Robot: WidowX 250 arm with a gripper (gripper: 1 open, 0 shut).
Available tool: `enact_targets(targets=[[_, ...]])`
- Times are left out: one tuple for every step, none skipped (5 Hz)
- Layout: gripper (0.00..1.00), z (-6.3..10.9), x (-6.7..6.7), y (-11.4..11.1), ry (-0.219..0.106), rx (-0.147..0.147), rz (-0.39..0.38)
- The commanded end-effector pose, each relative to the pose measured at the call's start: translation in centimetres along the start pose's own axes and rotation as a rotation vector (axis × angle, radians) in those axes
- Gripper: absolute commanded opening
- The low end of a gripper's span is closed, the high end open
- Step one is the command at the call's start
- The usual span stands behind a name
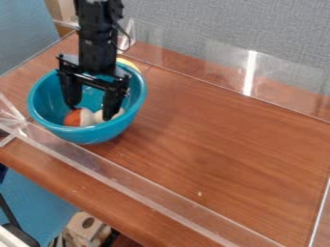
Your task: Remove the mushroom from the blue bowl and put it on the table
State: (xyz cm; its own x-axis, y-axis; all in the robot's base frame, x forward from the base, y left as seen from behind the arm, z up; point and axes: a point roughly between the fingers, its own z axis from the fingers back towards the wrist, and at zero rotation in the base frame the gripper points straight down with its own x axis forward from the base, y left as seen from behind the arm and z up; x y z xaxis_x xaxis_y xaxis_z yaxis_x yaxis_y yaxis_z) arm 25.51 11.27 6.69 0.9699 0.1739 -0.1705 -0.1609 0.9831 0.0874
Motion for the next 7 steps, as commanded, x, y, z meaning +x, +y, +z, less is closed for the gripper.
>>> enact_targets(targets=[[1.00,0.2,0.3,0.9,-0.026,0.008,0.018],[0.00,-0.2,0.5,1.1,-0.024,0.006,0.015],[0.00,-0.2,0.5,1.1,-0.027,-0.006,0.011],[1.00,-0.4,0.5,1.2,-0.027,-0.015,0.011],[1.00,-0.5,0.5,1.3,-0.028,-0.024,0.009],[0.00,-0.7,0.7,1.3,-0.027,-0.025,0.006],[0.00,1.8,0.4,1.3,-0.074,-0.042,0.009]])
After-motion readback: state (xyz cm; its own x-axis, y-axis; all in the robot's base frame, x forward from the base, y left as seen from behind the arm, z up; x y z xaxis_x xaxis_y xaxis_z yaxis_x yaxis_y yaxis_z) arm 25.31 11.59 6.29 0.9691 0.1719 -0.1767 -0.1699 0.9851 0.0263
